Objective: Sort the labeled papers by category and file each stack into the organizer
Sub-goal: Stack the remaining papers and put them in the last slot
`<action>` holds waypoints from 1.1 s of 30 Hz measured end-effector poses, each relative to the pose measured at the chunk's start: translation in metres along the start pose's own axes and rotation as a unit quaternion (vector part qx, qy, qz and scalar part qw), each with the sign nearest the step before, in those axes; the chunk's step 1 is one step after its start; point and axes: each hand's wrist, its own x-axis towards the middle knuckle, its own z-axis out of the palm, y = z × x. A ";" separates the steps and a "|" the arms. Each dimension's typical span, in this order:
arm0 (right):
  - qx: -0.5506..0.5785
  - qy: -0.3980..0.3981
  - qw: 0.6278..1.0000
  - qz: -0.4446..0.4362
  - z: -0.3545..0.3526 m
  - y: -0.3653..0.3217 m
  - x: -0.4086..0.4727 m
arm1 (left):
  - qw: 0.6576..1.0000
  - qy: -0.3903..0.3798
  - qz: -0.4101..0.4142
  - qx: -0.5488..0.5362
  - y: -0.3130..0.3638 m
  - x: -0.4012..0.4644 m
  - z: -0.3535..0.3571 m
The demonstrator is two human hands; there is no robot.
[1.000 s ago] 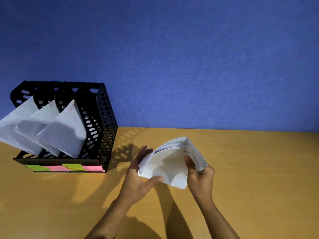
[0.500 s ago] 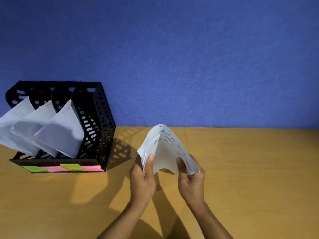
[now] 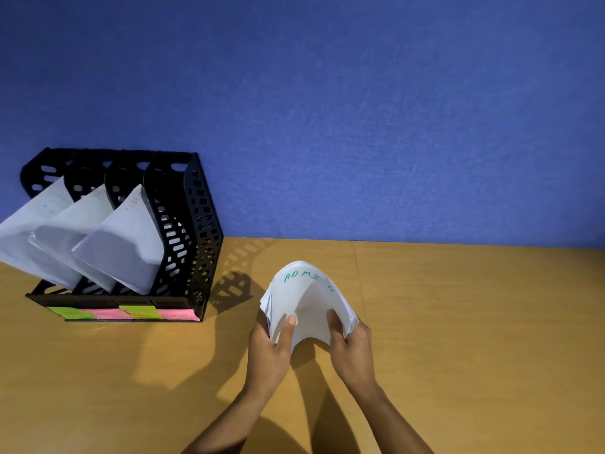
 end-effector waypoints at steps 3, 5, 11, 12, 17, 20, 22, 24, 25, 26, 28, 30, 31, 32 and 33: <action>-0.004 -0.001 0.999 0.042 0.000 0.013 -0.003 | 0.999 -0.005 -0.033 0.011 -0.013 -0.003 -0.001; -0.003 0.007 0.997 0.074 -0.001 0.022 -0.005 | 0.999 -0.001 -0.050 0.006 -0.019 -0.003 -0.005; 0.010 0.010 0.994 0.105 -0.002 0.022 0.000 | 0.996 -0.002 -0.083 -0.013 -0.016 0.008 -0.012; 0.015 0.009 0.994 0.107 -0.002 0.021 0.001 | 0.996 0.006 -0.086 -0.019 -0.014 0.011 -0.013; 0.040 -0.008 0.994 0.102 0.004 0.012 0.007 | 0.996 0.038 -0.073 -0.041 -0.007 0.020 -0.028; 0.058 -0.016 0.992 0.109 0.013 0.005 0.010 | 0.993 0.103 -0.029 -0.040 0.001 0.023 -0.037; 0.074 -0.016 0.991 0.114 0.020 0.000 0.012 | 0.987 0.158 0.017 -0.033 0.003 0.024 -0.044; 0.094 -0.014 0.988 0.118 0.029 -0.006 0.013 | 0.980 0.190 0.044 0.044 0.003 0.023 -0.052; 0.107 -0.011 0.987 0.120 0.034 -0.009 0.014 | 0.975 0.193 0.057 0.093 0.003 0.020 -0.055; 0.118 -0.008 0.985 0.122 0.039 -0.013 0.015 | 0.970 0.186 0.074 0.138 0.004 0.017 -0.057; 0.137 -0.010 0.983 0.124 0.050 -0.022 0.017 | 0.968 0.135 0.095 0.190 0.007 0.009 -0.059; 0.168 -0.020 0.977 0.127 0.061 -0.032 0.018 | 0.972 0.061 0.094 0.205 0.011 0.001 -0.058; 0.184 -0.033 0.974 0.129 0.066 -0.037 0.017 | 0.971 0.032 0.094 0.216 0.012 -0.002 -0.058; 0.196 -0.050 0.971 0.130 0.071 -0.041 0.017 | 0.970 0.007 0.095 0.223 0.012 -0.005 -0.057; 0.201 -0.071 0.969 0.127 0.076 -0.046 0.016 | 0.969 -0.012 0.095 0.227 0.012 -0.006 -0.057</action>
